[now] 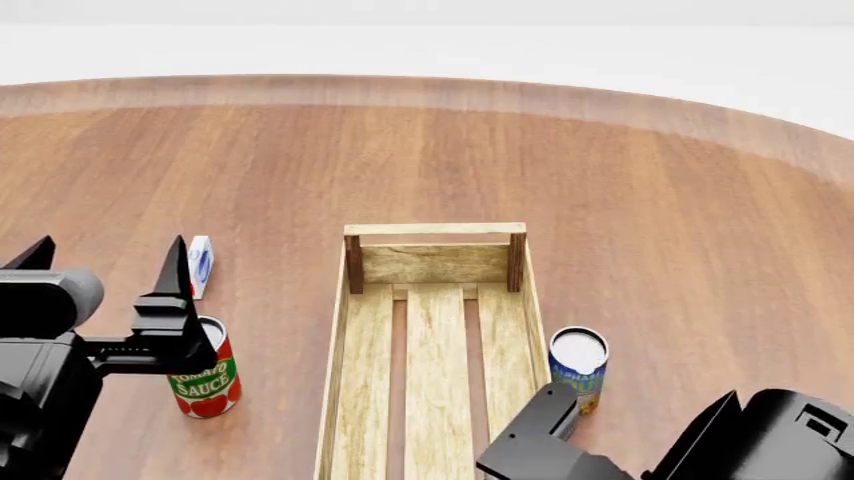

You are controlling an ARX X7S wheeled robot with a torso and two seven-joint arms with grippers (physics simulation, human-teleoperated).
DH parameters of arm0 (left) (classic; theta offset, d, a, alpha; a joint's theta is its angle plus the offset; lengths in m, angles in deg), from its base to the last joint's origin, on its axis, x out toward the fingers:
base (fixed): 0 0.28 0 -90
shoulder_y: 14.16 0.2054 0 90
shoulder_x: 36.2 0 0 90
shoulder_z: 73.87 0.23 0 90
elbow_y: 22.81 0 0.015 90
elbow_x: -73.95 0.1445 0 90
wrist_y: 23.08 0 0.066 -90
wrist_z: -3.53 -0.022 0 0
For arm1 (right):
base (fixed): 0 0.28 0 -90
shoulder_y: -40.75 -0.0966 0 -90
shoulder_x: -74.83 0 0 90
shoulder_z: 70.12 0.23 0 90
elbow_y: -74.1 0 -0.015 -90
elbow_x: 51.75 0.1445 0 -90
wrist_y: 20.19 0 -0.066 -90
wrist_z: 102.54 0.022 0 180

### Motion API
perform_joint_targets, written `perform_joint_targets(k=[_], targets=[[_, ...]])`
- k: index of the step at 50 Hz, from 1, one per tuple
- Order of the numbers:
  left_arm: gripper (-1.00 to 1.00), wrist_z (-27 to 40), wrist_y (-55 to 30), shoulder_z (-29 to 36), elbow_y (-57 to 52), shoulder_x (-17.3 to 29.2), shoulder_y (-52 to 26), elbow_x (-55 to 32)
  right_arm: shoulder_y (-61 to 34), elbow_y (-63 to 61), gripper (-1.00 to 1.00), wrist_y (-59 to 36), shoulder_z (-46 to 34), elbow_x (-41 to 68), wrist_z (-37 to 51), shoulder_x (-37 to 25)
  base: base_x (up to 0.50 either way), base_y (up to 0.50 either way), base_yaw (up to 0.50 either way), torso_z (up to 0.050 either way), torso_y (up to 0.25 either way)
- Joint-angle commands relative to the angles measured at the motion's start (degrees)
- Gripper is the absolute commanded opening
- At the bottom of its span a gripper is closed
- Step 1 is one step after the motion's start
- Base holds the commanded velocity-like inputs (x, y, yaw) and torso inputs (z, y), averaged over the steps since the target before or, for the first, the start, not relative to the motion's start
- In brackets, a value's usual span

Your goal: Pick up the butter and put it in the tray.

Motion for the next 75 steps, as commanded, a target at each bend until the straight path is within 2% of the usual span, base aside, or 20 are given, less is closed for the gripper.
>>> perform_joint_targets(k=[1,31,71,72,75], targets=[[1.00,0.15,0.31,0.14,0.13,0.27,0.17,-0.24,0.41,2.42,1.00,1.43,-1.15,-1.61,-2.02,1.12,0.00,0.00,0.00,0.000,0.000],[1.00,0.62,0.55,0.49,-0.49,0.83,0.63,-1.26,3.59,11.31,1.00,6.19,-5.52,-6.36,-8.61,5.77,0.00,0.00,0.00,0.000,0.000],[1.00,0.93,1.57,0.59,-0.68,1.64,1.84,-2.61,5.82,16.74,1.00,8.81,-8.29,-8.98,-12.02,8.71,0.00,0.00,0.00,0.000,0.000],[1.00,0.93,1.62,0.62,-0.74,1.68,1.92,-2.62,5.54,16.21,-1.00,8.62,-8.28,-8.94,-11.90,8.50,0.00,0.00,0.00,0.000,0.000],[1.00,0.94,1.72,0.65,-0.88,1.78,2.09,-2.68,5.56,15.72,-1.00,8.39,-8.55,-8.85,-12.19,8.41,0.00,0.00,0.00,0.000,0.000]])
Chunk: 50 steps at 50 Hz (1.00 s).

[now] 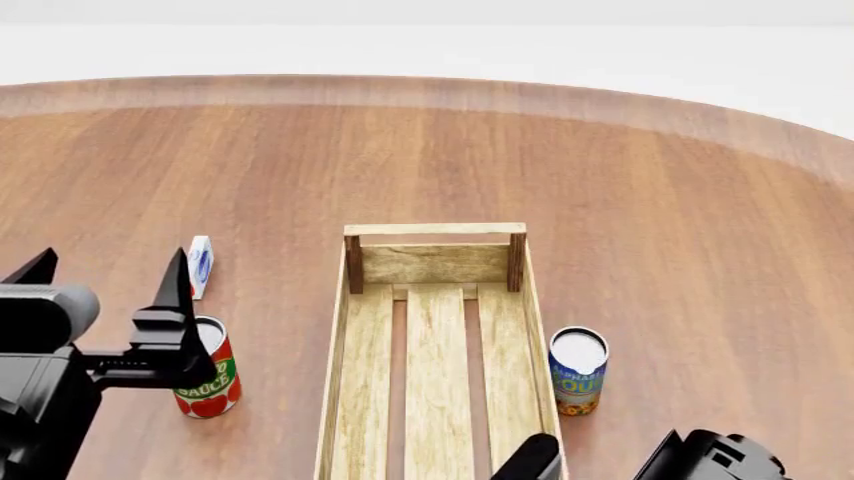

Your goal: Pick up the butter and put it in the tray.

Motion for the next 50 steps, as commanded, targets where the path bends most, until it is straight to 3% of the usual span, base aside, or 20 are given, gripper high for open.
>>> perform_joint_targets(k=[1,22,37,50], targets=[[1.00,0.08,0.35,0.13,-0.21,0.30,0.45,-0.27,0.80,-0.01,-1.00,0.47,-0.78,0.19,-0.90,0.41,0.00,0.00,0.00,0.000,0.000],[1.00,0.62,-0.14,0.08,-0.36,0.53,-0.22,-1.26,-1.56,-6.86,-1.00,-3.23,1.49,4.18,1.70,-2.21,0.00,0.00,0.00,0.000,0.000],[1.00,0.72,0.16,0.06,0.44,0.72,-0.58,-1.61,-5.52,-17.99,-1.00,-16.56,7.89,18.55,13.43,-6.33,0.00,0.00,0.00,0.000,0.000],[1.00,0.93,0.52,0.07,0.82,0.83,-0.65,-1.84,-6.91,-20.63,-1.00,-21.00,11.19,27.44,20.86,-7.72,0.00,0.00,0.00,0.000,0.000]])
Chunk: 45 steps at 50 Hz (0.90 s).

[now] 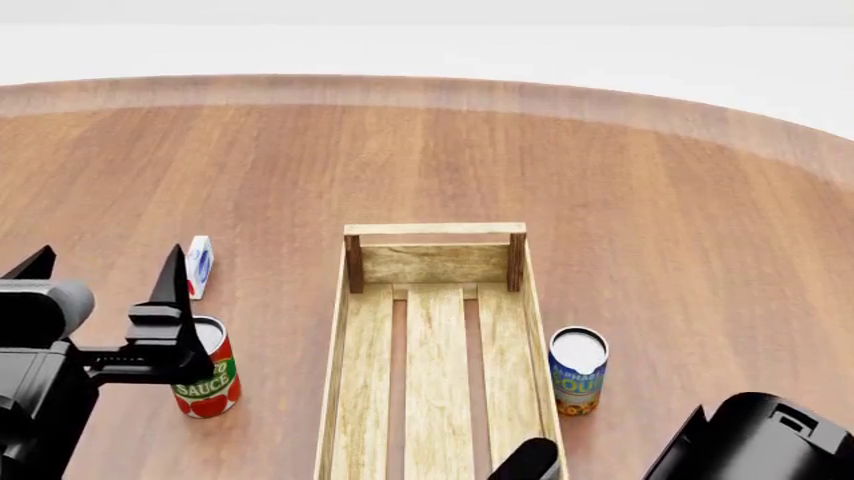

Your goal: Pick up the butter and put it in the tray.

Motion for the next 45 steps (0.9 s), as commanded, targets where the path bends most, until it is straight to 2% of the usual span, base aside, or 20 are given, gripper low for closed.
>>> perform_joint_targets(k=[1,8,13,16,21,37,45], targets=[[1.00,0.17,0.33,-0.01,0.42,0.12,-0.09,-0.19,-2.34,-3.42,-1.00,-4.28,3.31,7.89,5.06,-1.45,0.00,0.00,0.00,0.000,0.000],[1.00,0.34,0.25,-0.25,0.50,0.36,-0.42,-0.45,-3.00,-4.38,-1.00,-2.78,6.18,11.77,8.23,-2.84,0.00,0.00,0.00,0.000,0.000],[1.00,0.32,0.33,-0.18,0.85,0.35,-0.64,-0.58,-4.95,-3.25,-1.00,-1.31,10.71,22.78,14.45,-4.17,0.00,0.00,0.00,0.000,0.000],[1.00,0.36,0.33,-0.21,0.98,0.36,-0.75,-0.70,-6.24,-3.53,-1.00,-1.22,11.34,24.16,15.72,-4.62,0.00,0.00,0.00,0.000,0.003],[1.00,0.51,0.36,-0.51,1.24,0.46,-1.03,-0.90,-9.18,1.87,-1.00,-0.88,11.40,32.75,22.80,-4.95,0.00,0.00,0.00,0.000,0.000],[1.00,0.80,0.78,-0.40,1.50,0.70,-0.92,-1.03,-11.44,10.42,-1.00,5.42,13.37,29.81,26.61,-4.65,0.00,0.00,0.00,0.000,0.001],[1.00,0.92,0.89,-0.34,1.77,0.79,-1.00,-1.15,-12.18,16.87,-1.00,11.40,14.55,24.09,23.47,-1.42,0.00,0.00,0.00,0.000,0.000]])
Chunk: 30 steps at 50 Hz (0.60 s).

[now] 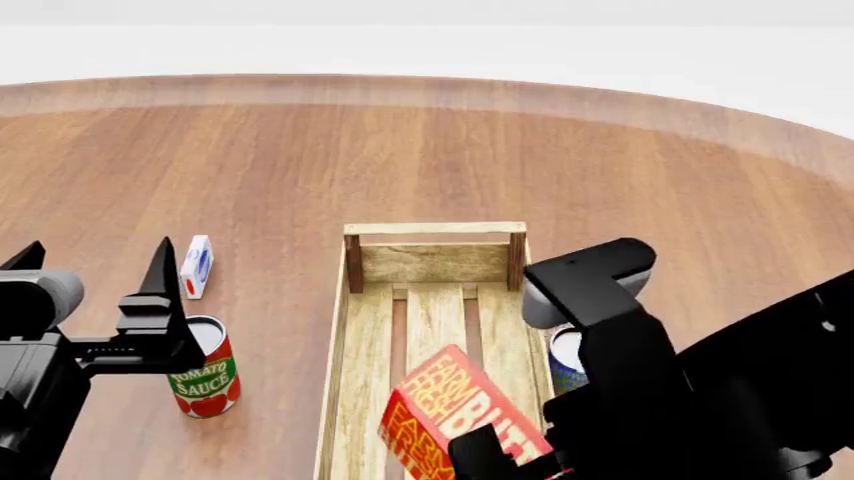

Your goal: Pick up the butter and put it in the tray.

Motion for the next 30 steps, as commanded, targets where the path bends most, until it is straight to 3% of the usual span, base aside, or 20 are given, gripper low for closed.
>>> perform_joint_targets(k=[1,4,6,16,24,30], targets=[[1.00,0.22,0.13,0.04,0.24,0.12,-0.12,-0.23,-2.43,8.14,-1.00,7.23,3.14,-3.52,-1.08,2.78,0.00,0.00,0.00,0.000,0.010],[1.00,0.27,0.20,0.16,0.24,0.08,-0.07,-0.27,-2.65,9.78,-1.00,8.94,3.12,-5.58,-2.47,3.79,0.00,0.00,0.00,0.000,0.000],[1.00,0.36,0.22,0.41,0.23,-0.01,-0.02,-0.18,-1.94,15.13,-1.00,14.43,3.55,-9.22,-4.93,6.90,0.00,0.00,0.00,0.000,0.000],[1.00,0.98,-0.46,0.97,-0.29,-0.16,-0.64,-0.40,-3.85,34.10,-1.00,23.60,-0.45,-20.54,-16.63,17.70,0.00,0.00,0.00,0.002,0.001],[1.00,1.29,-0.77,1.46,-0.49,-0.29,-0.99,-0.54,-6.90,66.56,-1.00,34.63,-4.30,-29.27,-28.29,34.67,0.00,0.00,0.00,0.000,0.001],[1.00,1.39,-0.75,1.83,-0.58,-0.41,-0.89,-0.67,-4.92,66.66,-1.00,35.30,3.12,-36.04,-22.24,36.80,0.00,0.00,0.00,0.000,0.000]])
